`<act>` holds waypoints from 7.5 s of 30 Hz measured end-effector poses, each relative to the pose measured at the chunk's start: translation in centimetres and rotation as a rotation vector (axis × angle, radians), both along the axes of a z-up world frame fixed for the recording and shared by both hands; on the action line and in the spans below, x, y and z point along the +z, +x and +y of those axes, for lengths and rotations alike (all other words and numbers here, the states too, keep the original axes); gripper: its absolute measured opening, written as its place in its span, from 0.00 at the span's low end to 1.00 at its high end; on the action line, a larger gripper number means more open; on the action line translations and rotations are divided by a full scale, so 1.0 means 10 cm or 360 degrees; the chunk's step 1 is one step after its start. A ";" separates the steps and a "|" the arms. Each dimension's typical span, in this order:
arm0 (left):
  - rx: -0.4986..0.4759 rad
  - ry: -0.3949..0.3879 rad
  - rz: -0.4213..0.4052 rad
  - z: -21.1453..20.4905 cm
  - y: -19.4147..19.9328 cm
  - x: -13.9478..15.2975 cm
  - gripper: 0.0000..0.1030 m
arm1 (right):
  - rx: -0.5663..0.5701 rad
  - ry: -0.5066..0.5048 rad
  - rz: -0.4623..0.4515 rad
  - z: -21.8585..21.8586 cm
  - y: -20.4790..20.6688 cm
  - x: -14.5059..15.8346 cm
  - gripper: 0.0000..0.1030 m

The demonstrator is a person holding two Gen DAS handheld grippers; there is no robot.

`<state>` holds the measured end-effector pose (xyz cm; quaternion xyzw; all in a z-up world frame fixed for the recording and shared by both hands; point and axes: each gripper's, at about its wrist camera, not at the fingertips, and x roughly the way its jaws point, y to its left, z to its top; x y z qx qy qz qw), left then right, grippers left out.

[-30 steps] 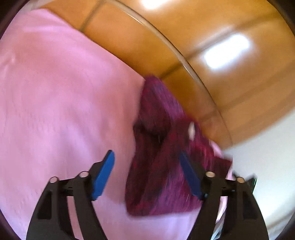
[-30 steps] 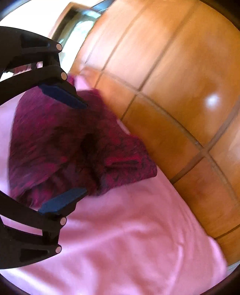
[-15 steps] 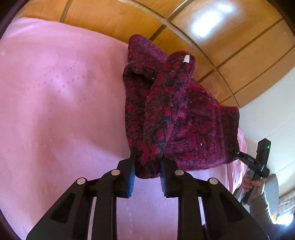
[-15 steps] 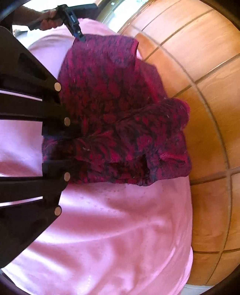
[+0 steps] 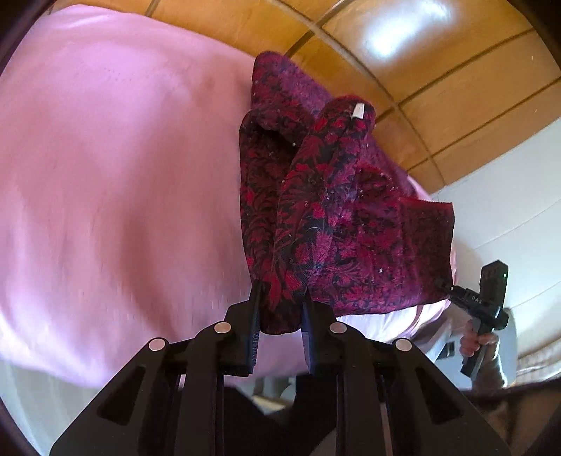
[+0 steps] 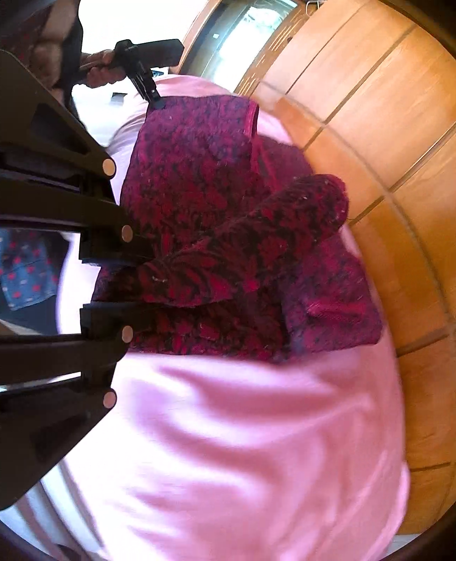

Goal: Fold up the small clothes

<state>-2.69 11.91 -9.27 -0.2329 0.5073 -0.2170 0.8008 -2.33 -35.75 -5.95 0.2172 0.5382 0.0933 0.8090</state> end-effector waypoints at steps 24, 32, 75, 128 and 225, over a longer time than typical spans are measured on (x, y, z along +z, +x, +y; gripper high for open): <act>-0.0171 0.0692 -0.0586 -0.76 0.88 0.53 0.40 | 0.0198 -0.0978 -0.0315 0.62 0.87 -0.04 0.26; -0.0008 0.0542 -0.0597 -0.61 0.91 0.60 0.13 | -0.0027 -0.0664 -0.0453 0.31 0.73 0.37 0.10; 0.0015 0.0861 -0.0748 -0.72 0.94 0.58 0.58 | -0.0105 -0.0763 -0.0427 0.42 0.96 0.14 0.43; 0.0173 0.0818 -0.0486 -0.81 2.93 0.47 0.12 | -0.0219 -0.0792 -0.0260 0.03 2.65 0.00 0.13; 0.0366 0.0503 -0.0124 -0.38 2.91 0.02 0.09 | -0.0070 -0.0450 -0.0416 0.80 1.40 -0.09 0.77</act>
